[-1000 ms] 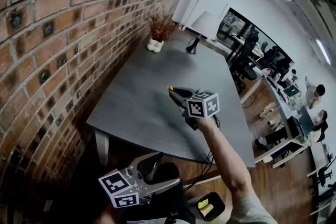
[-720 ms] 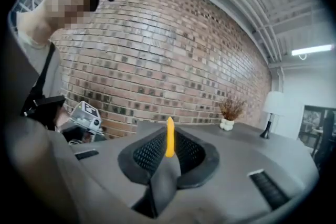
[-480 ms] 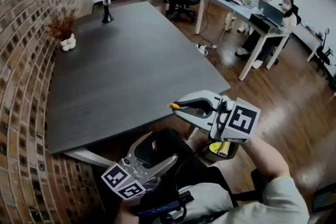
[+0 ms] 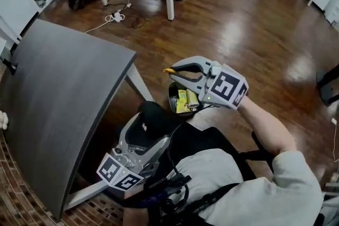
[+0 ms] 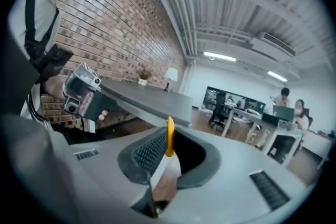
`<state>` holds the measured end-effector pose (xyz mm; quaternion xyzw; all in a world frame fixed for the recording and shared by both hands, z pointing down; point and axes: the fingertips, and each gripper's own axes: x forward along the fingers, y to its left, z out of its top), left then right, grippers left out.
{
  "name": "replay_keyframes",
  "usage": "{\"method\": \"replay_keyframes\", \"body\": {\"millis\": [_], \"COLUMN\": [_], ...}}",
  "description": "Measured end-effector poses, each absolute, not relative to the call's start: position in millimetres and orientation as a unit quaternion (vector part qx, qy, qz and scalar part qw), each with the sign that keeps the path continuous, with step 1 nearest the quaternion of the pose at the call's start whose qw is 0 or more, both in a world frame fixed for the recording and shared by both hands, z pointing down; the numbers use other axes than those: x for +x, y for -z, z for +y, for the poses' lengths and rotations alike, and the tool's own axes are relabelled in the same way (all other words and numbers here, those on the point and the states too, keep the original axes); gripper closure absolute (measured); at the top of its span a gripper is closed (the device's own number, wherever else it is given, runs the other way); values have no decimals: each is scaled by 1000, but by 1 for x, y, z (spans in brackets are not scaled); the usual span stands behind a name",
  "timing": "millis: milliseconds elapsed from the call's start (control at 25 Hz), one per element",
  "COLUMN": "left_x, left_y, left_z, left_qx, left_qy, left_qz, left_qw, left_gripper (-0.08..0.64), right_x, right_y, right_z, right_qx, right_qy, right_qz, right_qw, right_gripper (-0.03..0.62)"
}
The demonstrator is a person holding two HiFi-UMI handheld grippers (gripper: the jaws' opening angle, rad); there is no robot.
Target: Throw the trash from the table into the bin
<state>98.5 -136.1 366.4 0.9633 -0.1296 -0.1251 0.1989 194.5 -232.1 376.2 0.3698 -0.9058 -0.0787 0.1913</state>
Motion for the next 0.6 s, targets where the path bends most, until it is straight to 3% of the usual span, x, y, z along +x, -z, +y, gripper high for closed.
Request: {"method": "replay_keyframes", "body": {"millis": [240, 320, 360, 600], "left_x": [156, 165, 168, 166], "left_y": [-377, -381, -382, -384], "left_z": [-131, -130, -129, -130], "left_qx": [965, 963, 963, 959], "left_qy": [101, 98, 97, 103], "left_qz": [-63, -58, -57, -69], "left_qw": [232, 243, 246, 256], "left_gripper": [161, 161, 161, 161], "right_x": [282, 294, 298, 304], "right_y": [-433, -445, -451, -470], "right_z": [-234, -235, -237, -239], "right_qx": [437, 446, 450, 463], "right_qy": [-5, -22, -27, -44], "right_qz": [-867, -860, -855, -838], "right_qw": [238, 249, 258, 285], "right_gripper": [549, 546, 511, 509]}}
